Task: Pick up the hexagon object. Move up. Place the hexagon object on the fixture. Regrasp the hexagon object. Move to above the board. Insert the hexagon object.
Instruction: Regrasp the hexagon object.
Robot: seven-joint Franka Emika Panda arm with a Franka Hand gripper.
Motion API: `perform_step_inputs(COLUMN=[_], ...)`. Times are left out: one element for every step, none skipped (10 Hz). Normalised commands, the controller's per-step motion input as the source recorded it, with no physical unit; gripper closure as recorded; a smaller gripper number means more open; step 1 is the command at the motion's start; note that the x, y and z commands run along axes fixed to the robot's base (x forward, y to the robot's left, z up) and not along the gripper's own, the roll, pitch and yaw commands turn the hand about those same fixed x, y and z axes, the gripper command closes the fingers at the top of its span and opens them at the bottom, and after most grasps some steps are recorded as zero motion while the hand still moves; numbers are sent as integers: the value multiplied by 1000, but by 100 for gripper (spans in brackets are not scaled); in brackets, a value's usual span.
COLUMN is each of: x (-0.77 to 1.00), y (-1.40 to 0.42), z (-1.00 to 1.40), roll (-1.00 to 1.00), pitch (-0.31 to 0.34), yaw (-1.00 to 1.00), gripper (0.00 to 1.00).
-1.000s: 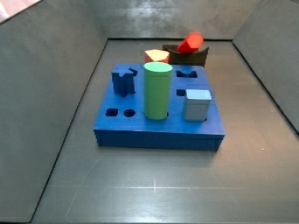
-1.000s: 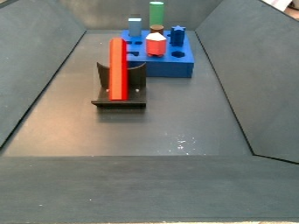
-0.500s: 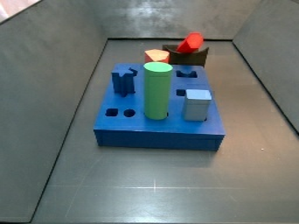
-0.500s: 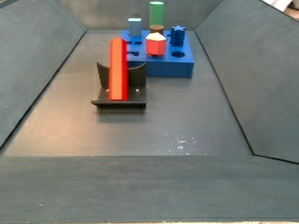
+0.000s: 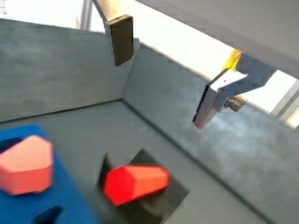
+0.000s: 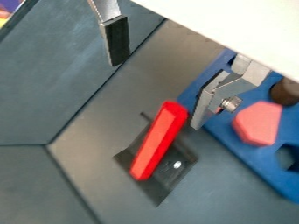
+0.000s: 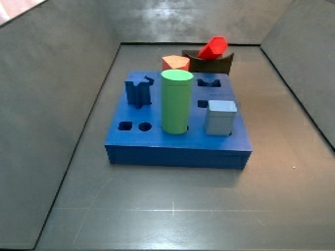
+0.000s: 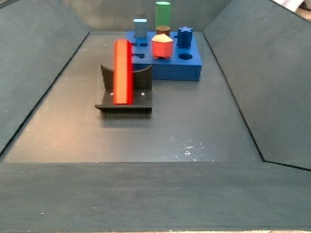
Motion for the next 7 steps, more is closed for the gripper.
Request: perform_step_inputs(x=[99,116,127,151,162,193,221], y=[-41,-46,-47,-51,-52,-54,-54], z=[-3,-7,-8,-9,-10,-12,-15], roll=[1000,1000,1000,1000,940,694,513], pitch=[129,165,183,229,238,210,180], yaw=[49,70,85,146,175,208,233], gripper=[0,0,0,0,0,0,0])
